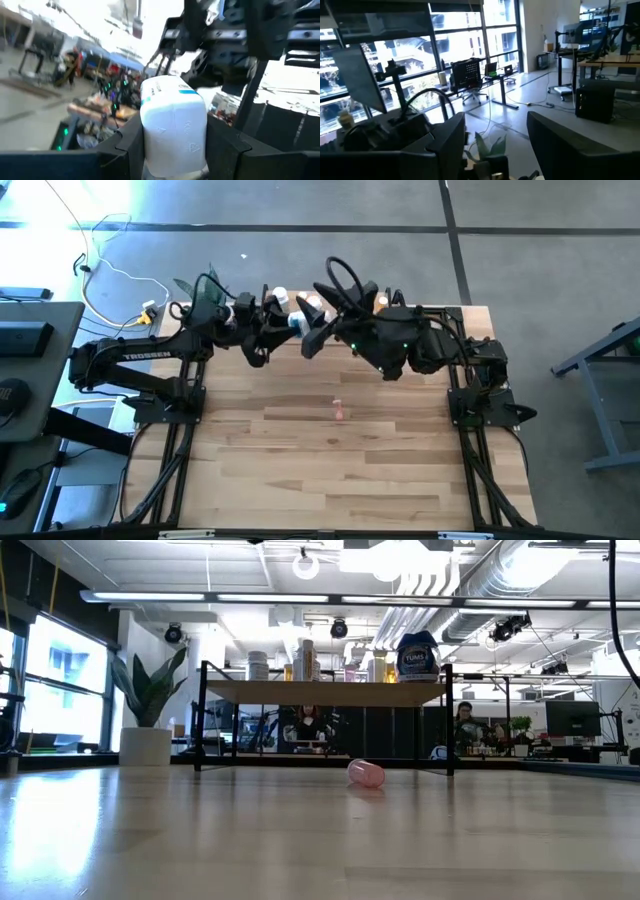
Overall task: Pick and place medicine bottles onto shelf by color
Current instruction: Put the white pill bottle on the shelf
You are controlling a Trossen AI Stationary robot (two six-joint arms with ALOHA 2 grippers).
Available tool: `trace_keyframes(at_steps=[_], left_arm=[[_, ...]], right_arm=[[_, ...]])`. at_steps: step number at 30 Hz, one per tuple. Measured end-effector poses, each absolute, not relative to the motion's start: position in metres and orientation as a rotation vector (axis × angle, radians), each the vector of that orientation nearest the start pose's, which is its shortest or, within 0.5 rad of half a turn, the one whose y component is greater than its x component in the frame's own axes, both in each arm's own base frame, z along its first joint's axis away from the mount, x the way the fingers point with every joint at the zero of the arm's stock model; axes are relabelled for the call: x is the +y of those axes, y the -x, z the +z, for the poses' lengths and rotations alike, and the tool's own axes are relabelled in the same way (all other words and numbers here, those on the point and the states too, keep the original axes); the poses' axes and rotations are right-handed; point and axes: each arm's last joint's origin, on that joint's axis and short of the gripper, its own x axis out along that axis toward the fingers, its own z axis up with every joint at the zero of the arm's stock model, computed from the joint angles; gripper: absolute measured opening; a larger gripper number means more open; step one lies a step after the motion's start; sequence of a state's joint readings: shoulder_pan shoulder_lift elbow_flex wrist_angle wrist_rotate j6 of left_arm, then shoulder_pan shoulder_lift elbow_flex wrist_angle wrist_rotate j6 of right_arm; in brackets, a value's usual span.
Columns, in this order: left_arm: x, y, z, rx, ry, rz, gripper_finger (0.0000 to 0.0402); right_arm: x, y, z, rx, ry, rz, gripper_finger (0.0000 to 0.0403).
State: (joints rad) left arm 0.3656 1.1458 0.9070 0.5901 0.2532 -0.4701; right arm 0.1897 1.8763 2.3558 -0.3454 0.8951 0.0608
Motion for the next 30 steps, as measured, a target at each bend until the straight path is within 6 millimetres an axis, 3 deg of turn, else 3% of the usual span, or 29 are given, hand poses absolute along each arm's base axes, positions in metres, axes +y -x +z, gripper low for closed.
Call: trace_keyframes(at_steps=[7,16,22,30], left_arm=[[0.09,-0.232,0.388,-0.47,0.242,0.06,0.0147],[0.1,-0.228,0.389,-0.476,0.051,0.189,0.0145],[0.103,-0.227,0.389,-0.463,-0.115,0.314,0.0146],[0.106,-0.226,0.389,-0.403,-0.392,0.472,0.0146]], right_arm=[[0.032,-0.374,0.533,-0.142,-0.127,-0.737,0.0204],[0.007,-0.376,0.533,-0.149,-0.128,-0.777,0.0206],[-0.014,-0.371,0.538,-0.162,-0.127,-0.781,0.0237],[-0.045,-0.351,0.546,-0.237,-0.365,-0.748,0.0277]])
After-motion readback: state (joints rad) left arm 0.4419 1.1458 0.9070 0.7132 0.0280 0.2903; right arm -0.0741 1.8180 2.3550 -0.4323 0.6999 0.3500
